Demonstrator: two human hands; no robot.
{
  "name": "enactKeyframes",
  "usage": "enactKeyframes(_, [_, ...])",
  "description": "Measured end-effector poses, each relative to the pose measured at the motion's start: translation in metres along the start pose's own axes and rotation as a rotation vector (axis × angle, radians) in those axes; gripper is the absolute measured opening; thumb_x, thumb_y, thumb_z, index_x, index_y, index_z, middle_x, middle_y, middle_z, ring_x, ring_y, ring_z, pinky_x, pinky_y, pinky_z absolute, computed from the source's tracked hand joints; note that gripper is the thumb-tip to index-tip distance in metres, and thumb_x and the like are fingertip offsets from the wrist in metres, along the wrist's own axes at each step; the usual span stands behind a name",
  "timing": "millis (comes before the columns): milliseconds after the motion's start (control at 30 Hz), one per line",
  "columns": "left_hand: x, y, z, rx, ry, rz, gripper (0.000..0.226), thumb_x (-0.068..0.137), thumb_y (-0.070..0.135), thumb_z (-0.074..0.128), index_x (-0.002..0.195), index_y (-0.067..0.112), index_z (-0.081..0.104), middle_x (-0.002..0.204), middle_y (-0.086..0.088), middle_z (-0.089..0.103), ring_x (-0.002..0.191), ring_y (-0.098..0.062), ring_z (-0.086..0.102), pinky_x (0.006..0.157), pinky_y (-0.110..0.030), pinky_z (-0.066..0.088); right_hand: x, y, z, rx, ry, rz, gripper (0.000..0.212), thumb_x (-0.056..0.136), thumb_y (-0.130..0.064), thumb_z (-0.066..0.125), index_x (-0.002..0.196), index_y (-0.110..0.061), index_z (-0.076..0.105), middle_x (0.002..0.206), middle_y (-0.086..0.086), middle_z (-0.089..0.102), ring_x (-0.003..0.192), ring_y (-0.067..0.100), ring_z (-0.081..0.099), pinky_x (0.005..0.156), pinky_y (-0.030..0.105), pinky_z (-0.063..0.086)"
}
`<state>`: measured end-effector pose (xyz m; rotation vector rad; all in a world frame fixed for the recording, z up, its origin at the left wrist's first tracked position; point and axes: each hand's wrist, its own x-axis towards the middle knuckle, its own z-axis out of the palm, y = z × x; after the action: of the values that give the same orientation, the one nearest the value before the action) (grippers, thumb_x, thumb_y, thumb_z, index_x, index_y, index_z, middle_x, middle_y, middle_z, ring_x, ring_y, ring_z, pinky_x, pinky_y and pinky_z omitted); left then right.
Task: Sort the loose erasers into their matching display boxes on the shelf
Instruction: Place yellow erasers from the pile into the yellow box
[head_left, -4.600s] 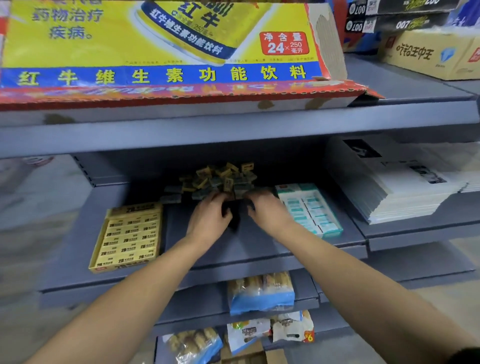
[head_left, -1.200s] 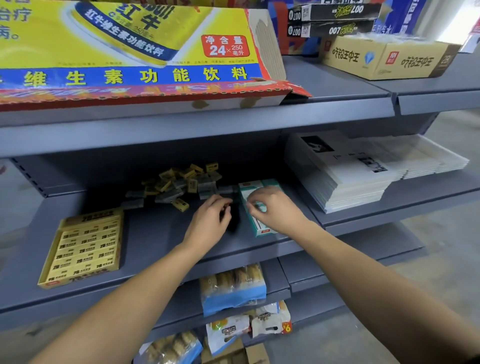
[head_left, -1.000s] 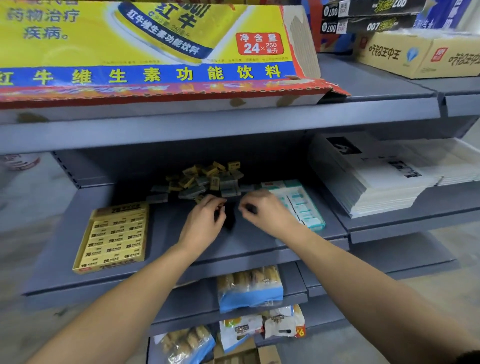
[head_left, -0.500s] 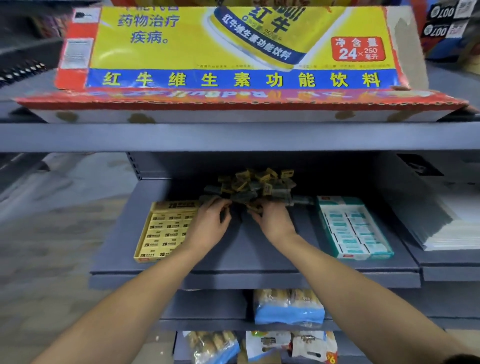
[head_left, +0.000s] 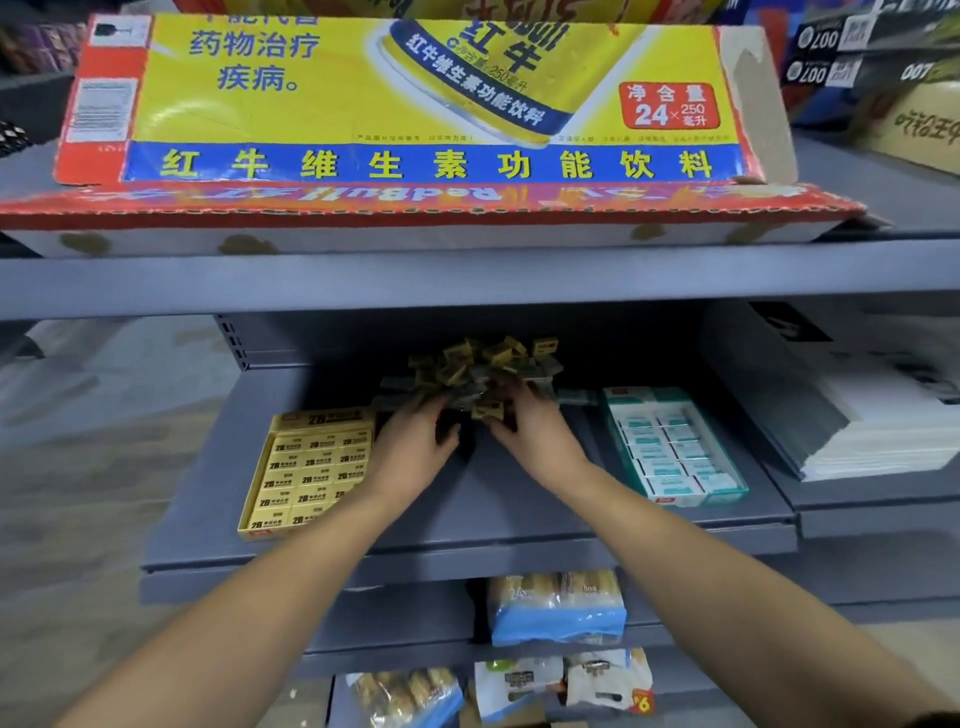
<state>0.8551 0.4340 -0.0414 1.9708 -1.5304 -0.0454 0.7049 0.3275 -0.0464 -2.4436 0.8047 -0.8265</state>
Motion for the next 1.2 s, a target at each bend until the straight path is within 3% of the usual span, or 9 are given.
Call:
enactKeyframes(267, [-0.005,0.022,0.017,-0.07,-0.036,0.081,0.037,0.088,0.02,0.066,0.124,0.017,0.06,0.125,-0.002,0.058,0.111,-0.02,0.056,0.088,-0.033,0.049,-0.025,0.006,-0.017,0.05,-0.017,-0.051,0.051,0.088,-0.022,0.066,0.134,-0.02,0.046,0.122,0.007,0.059,0.113,0.025,0.058,0.091,0.042,0.051])
enactKeyframes(367, [-0.008,0.025,0.018,-0.08,-0.017,0.125,0.033,0.089,0.014,0.065,0.122,0.014,0.062,0.12,-0.003,0.06,0.108,-0.021,0.058,0.087,-0.034,0.05,-0.029,0.004,-0.022,0.06,-0.014,-0.064,0.051,0.088,-0.022,0.066,0.135,-0.018,0.047,0.122,0.003,0.061,0.112,0.021,0.058,0.092,0.036,0.051])
enactKeyframes(467, [-0.009,0.027,0.018,-0.102,0.003,0.141,0.034,0.091,0.01,0.062,0.124,0.013,0.062,0.122,-0.003,0.06,0.11,-0.02,0.057,0.089,-0.03,0.048,-0.03,0.001,-0.027,0.189,-0.027,0.048,0.046,0.09,-0.027,0.065,0.133,-0.017,0.049,0.119,-0.001,0.065,0.103,0.013,0.063,0.089,0.028,0.052])
enactKeyframes(667, [-0.007,0.03,0.014,-0.127,0.05,0.095,0.035,0.092,0.022,0.063,0.126,0.014,0.059,0.12,-0.004,0.061,0.106,-0.018,0.058,0.086,-0.029,0.048,-0.025,-0.002,-0.03,0.417,-0.049,0.219,0.036,0.088,-0.007,0.059,0.121,-0.022,0.061,0.101,-0.009,0.066,0.09,0.001,0.063,0.08,0.015,0.05])
enactKeyframes(767, [-0.008,0.028,0.013,-0.118,0.026,0.073,0.04,0.089,0.022,0.066,0.128,0.015,0.058,0.121,-0.003,0.059,0.106,-0.018,0.058,0.086,-0.027,0.047,-0.022,-0.005,-0.031,0.582,0.008,0.313,0.034,0.086,0.002,0.055,0.108,-0.023,0.064,0.099,-0.004,0.066,0.091,0.014,0.066,0.077,0.024,0.056])
enactKeyframes(900, [-0.01,0.027,0.009,-0.139,-0.003,0.099,0.047,0.084,0.026,0.073,0.127,0.015,0.059,0.125,-0.003,0.059,0.11,-0.018,0.057,0.091,-0.032,0.049,-0.017,-0.012,-0.029,0.816,0.025,0.441,0.017,0.083,-0.002,0.071,0.091,-0.014,0.062,0.094,0.012,0.065,0.088,0.028,0.068,0.074,0.031,0.059])
enactKeyframes(1033, [-0.014,0.021,0.002,-0.134,0.063,0.101,0.038,0.086,0.022,0.071,0.122,0.013,0.062,0.118,-0.002,0.062,0.102,-0.017,0.059,0.082,-0.025,0.046,-0.017,-0.014,-0.025,0.671,-0.028,0.369,0.018,0.079,-0.011,0.077,0.093,-0.007,0.066,0.086,0.008,0.07,0.075,0.014,0.068,0.073,0.028,0.057])
enactKeyframes(1133, [-0.018,0.016,-0.003,-0.118,0.062,0.125,0.035,0.086,0.02,0.07,0.12,0.013,0.064,0.116,-0.001,0.062,0.1,-0.016,0.059,0.083,-0.023,0.045,-0.017,-0.018,-0.023,0.553,-0.052,0.306,0.021,0.081,-0.019,0.076,0.099,-0.011,0.068,0.088,0.006,0.072,0.079,0.014,0.069,0.076,0.03,0.056])
enactKeyframes(1200, [-0.02,0.012,-0.006,-0.102,0.07,0.129,0.031,0.087,0.018,0.07,0.117,0.012,0.065,0.113,-0.002,0.063,0.099,-0.017,0.06,0.083,-0.026,0.047,-0.018,-0.02,-0.024,0.384,-0.072,0.146,0.025,0.083,-0.023,0.074,0.107,-0.017,0.067,0.098,-0.001,0.07,0.088,0.01,0.066,0.08,0.024,0.054])
